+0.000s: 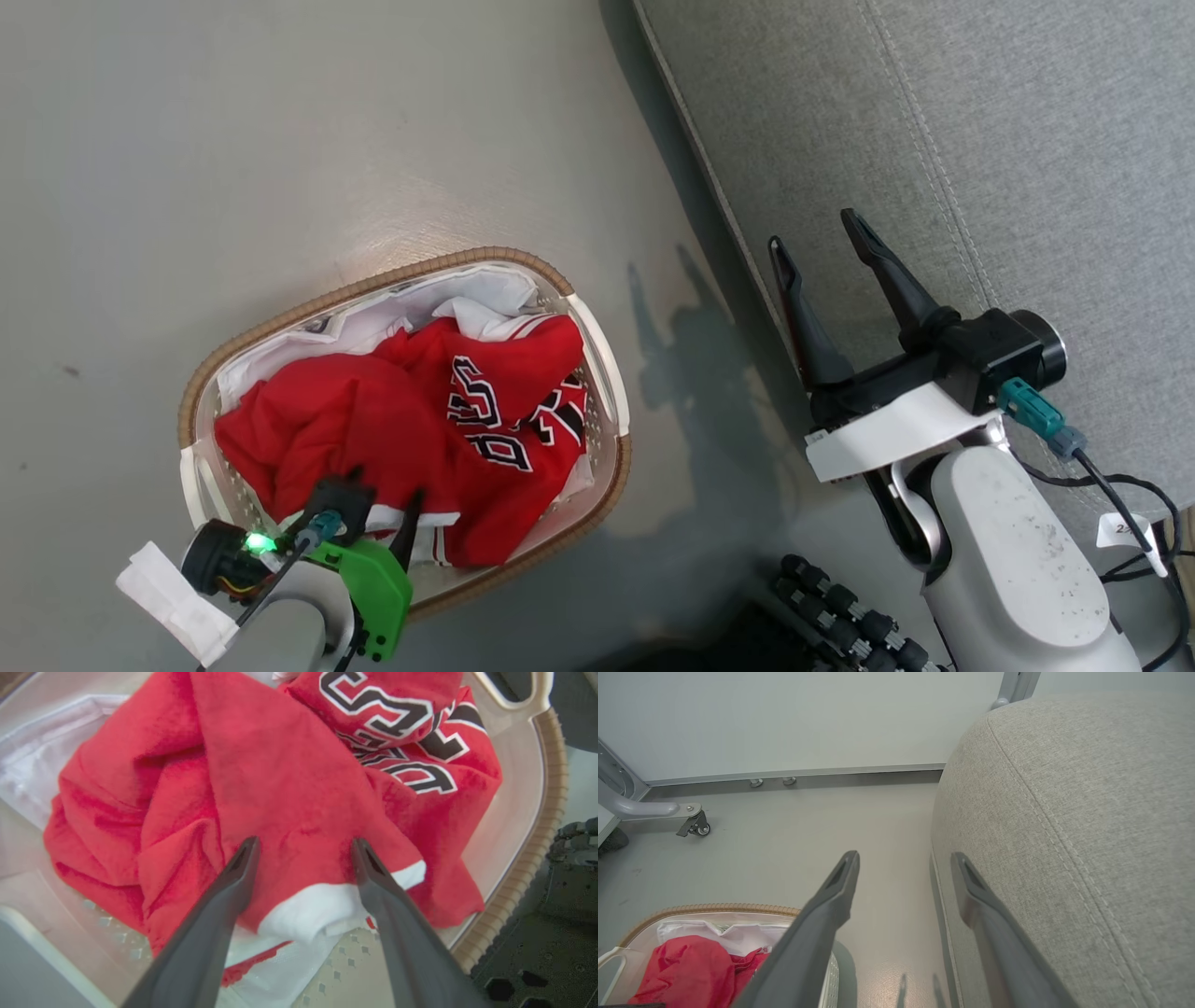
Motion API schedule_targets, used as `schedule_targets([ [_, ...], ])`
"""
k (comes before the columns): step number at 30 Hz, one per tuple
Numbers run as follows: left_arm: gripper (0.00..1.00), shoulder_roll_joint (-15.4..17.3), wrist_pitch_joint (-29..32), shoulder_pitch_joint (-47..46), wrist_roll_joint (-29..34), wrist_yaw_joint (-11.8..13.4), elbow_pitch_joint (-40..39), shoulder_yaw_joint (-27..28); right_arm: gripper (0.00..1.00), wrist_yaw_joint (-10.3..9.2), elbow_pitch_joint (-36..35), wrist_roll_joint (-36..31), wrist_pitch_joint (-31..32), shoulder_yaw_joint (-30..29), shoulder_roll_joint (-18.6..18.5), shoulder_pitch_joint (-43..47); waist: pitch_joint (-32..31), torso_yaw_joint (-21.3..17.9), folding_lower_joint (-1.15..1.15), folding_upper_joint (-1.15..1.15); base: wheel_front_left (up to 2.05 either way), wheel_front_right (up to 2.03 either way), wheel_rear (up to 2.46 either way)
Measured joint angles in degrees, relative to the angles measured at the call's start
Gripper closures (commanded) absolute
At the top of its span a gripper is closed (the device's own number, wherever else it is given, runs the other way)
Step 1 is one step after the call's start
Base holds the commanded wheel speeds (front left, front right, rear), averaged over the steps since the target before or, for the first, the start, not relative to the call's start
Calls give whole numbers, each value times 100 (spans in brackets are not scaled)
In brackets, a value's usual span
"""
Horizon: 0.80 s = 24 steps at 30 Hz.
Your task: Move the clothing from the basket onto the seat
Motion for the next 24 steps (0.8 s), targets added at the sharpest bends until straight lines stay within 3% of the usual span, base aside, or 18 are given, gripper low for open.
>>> schedule_targets([
  [17,0,-116,0,-1050,276,0,1350,-565,0,0,-119,-64,-1,11,1,-122,394,84,0,0,0,0,0],
  [24,0,-168,0,-1430,342,18,1451,-654,0,0,-142,-55,0,40,0,-156,552,68,0,0,0,0,0],
])
